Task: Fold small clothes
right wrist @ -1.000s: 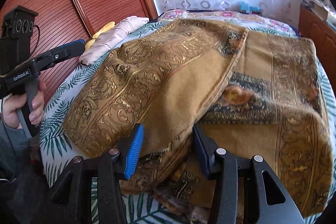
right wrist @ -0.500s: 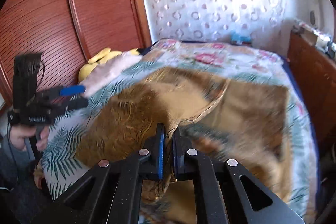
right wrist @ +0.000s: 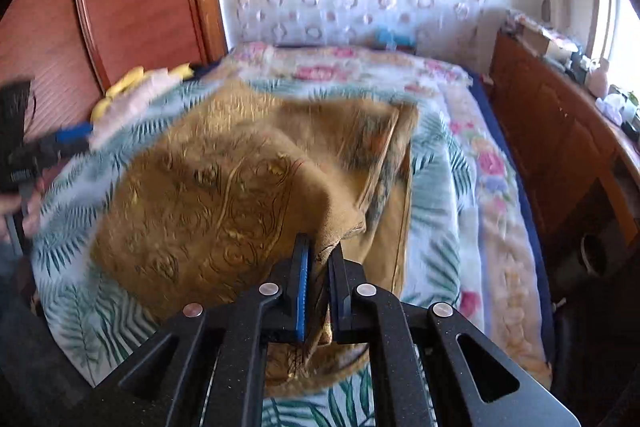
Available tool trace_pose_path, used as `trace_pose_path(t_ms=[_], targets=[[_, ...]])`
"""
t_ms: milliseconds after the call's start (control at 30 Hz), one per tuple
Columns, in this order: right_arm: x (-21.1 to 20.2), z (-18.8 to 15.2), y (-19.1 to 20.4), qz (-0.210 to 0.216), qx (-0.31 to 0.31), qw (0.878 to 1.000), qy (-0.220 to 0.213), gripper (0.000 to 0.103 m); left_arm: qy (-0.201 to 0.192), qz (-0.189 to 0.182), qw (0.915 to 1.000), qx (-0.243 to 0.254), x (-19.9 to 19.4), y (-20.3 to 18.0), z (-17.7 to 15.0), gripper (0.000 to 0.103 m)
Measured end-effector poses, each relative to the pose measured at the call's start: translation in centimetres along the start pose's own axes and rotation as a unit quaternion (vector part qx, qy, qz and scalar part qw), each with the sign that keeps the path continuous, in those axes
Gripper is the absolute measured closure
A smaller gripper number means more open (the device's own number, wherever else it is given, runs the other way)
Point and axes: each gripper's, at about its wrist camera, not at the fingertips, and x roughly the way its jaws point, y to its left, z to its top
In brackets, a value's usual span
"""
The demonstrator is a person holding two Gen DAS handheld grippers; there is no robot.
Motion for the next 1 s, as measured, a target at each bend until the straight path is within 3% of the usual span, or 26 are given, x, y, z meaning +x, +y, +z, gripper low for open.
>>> trace_pose_path(t_ms=[33, 100, 300, 667, 1000], targets=[[-0.4, 0.0, -0.1, 0.000, 0.004, 1.000, -0.005, 0.073, 0.001, -0.001, 1.0000, 0.002, 0.2, -0.2, 0.2, 0.023], [-0.7, 0.9, -0.4, 0.009, 0.015, 1.000, -0.023, 0.059, 0.003, -0.006, 1.0000, 0.006, 0.8, -0.5, 0.9, 0.023], [-1.6, 3.9, -1.9, -0.006, 0.009, 0.998, -0.063, 0.058, 0.020, -0.011, 0.9995, 0.022, 3.9, -1.3, 3.3, 0.023], [10.0, 10.8, -4.2, -0.006, -0.004, 1.000, 0.005, 0.058, 0.054, -0.003, 0.9981, 0.030, 10.0, -0.8, 6.5, 0.023], [14.5, 13.4, -6.2, 0.035, -0.017, 0.998, 0.051, 0.059, 0.087, -0.010, 0.9960, 0.020, 15.7, 1.1, 8.7, 0.023]])
